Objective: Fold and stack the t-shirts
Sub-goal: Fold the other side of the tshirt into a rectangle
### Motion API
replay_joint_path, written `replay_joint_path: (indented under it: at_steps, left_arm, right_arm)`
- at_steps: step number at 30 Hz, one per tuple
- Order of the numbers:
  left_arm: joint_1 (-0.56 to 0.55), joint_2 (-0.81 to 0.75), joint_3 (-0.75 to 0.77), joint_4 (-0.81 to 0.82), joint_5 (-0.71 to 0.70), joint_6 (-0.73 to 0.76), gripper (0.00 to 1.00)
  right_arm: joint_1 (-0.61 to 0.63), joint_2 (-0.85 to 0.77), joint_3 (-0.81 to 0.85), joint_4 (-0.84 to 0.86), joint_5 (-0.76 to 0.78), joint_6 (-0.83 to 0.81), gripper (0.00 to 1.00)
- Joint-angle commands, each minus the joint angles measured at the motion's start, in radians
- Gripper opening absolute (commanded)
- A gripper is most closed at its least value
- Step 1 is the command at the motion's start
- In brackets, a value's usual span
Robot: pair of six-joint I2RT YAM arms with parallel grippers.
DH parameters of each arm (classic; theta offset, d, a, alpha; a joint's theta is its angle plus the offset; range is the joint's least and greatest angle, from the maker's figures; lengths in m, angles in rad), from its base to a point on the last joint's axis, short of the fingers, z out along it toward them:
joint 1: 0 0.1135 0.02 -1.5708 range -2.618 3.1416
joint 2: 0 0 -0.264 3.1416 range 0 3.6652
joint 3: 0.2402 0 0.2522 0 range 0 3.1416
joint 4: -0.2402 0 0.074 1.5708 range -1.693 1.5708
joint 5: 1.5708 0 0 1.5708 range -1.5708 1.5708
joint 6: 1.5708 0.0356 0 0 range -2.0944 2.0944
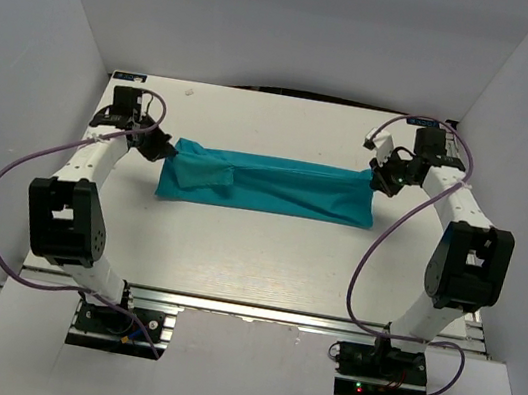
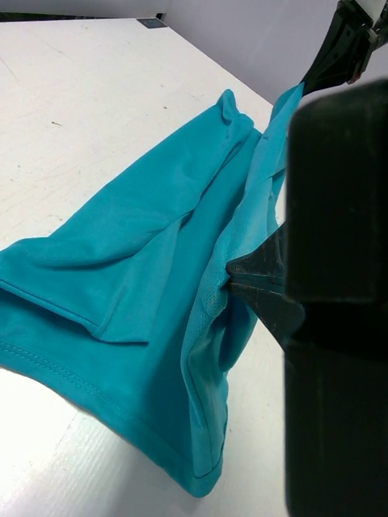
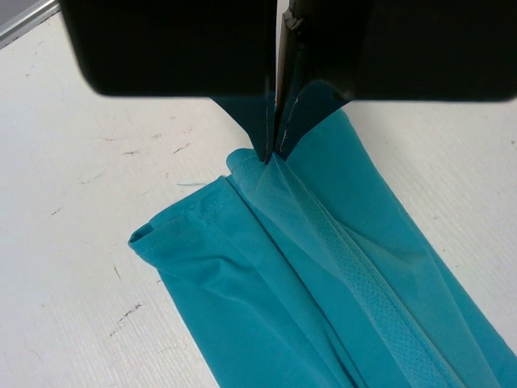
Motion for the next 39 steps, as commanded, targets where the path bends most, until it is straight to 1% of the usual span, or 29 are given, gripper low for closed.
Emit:
replay_joint_path:
  at_steps: [1,7,12,24,39]
  left_arm:
    - [0.013,0.012,0.043,0.007,-0.009,0.006,0.0]
    - [0.013,0.055,0.052,0.007,-0.012,0.019,0.0]
    - [0.016,0.07,0.045,0.013,-0.015,0.025,0.0]
    - [0.021,0.13,0.059,0.021,-0.018,0.039,0.0]
    - [0.025,0.225,0.132,0.029,-0.018,0.042,0.0]
  right_arm:
    - [-0.008,0.026,0.058,0.03,-0.001,0.012,0.0]
    - [-0.008,0.068,0.076,0.088,0.025,0.019,0.0]
    - [-0.007,0.081,0.069,0.171,0.061,0.033,0.0]
    - [-0.005,0.16,0.125,0.157,0.068,0.053,0.0]
    - [-0.002,0.227,0.15,0.172,0.107,0.097,0.0]
